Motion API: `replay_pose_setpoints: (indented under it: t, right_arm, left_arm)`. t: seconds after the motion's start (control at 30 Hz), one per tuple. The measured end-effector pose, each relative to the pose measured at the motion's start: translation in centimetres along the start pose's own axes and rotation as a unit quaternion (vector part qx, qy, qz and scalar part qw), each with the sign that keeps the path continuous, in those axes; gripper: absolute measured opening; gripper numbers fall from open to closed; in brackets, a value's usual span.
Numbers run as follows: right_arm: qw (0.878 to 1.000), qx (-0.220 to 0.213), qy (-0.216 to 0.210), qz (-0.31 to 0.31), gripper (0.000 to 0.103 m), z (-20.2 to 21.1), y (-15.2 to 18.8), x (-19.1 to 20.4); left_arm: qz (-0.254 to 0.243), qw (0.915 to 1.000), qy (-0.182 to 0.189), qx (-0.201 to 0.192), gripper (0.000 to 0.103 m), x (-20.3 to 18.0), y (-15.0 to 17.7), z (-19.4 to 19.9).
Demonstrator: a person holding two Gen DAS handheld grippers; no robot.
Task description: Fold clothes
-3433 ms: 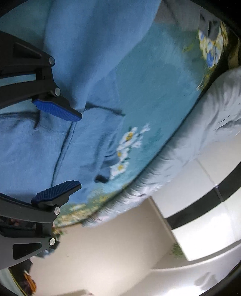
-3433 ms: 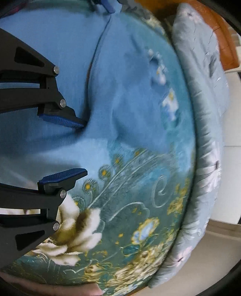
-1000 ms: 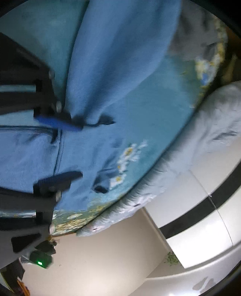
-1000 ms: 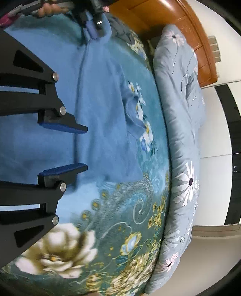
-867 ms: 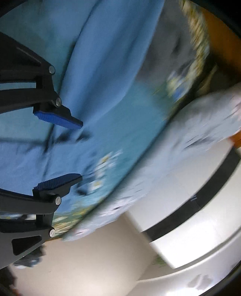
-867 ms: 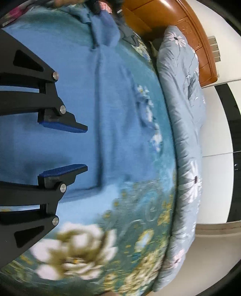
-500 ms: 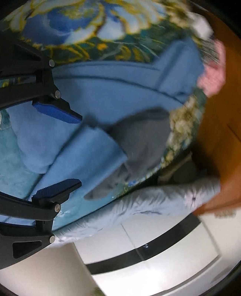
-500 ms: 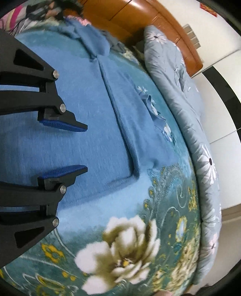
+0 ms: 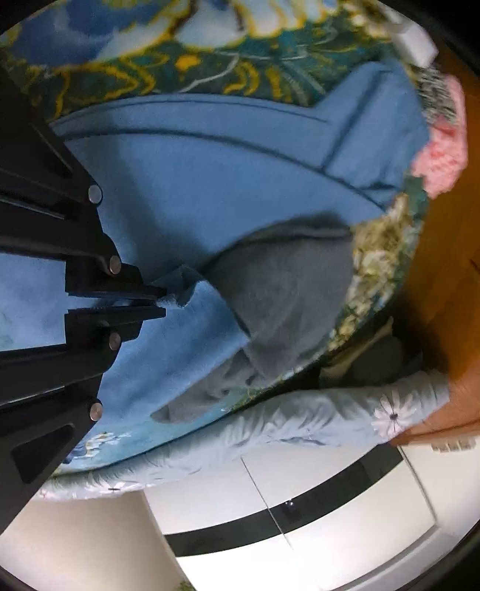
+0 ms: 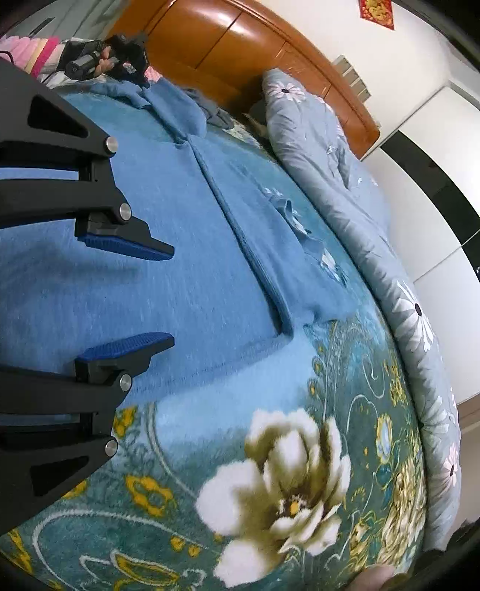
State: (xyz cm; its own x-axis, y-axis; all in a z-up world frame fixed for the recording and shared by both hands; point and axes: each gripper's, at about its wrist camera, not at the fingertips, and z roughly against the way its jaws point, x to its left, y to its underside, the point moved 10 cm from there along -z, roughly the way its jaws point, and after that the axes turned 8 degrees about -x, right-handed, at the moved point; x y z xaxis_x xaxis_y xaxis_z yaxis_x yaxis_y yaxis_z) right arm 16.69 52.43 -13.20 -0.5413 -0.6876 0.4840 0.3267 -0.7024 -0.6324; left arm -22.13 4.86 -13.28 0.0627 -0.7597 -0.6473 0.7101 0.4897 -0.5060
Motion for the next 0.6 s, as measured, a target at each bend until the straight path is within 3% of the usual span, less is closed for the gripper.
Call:
replay_pose_setpoints:
  t: [0.17, 0.3, 0.4, 0.6]
  right_arm:
    - [1.0, -0.005, -0.014, -0.005, 0.042, 0.0, 0.0, -0.5]
    - [1.0, -0.008, -0.024, -0.007, 0.042, 0.1, 0.0, -0.5]
    - [0.999, -0.009, -0.033, -0.012, 0.042, 0.2, 0.0, -0.5]
    - [0.999, -0.011, -0.039, -0.016, 0.042, 0.8, -0.2, -1.0]
  left_arm:
    - [-0.105, 0.9921, 0.048, -0.048, 0.003, -10.5, -1.6, 3.6]
    - [-0.204, 0.969, 0.123, -0.066, 0.003, -22.5, -0.4, 6.2]
    - [-0.262, 0.9467, 0.185, -0.034, 0.003, -30.2, 4.0, 6.8]
    - [-0.333, 0.9111, 0.238, 0.051, 0.003, -38.5, 15.5, 5.0]
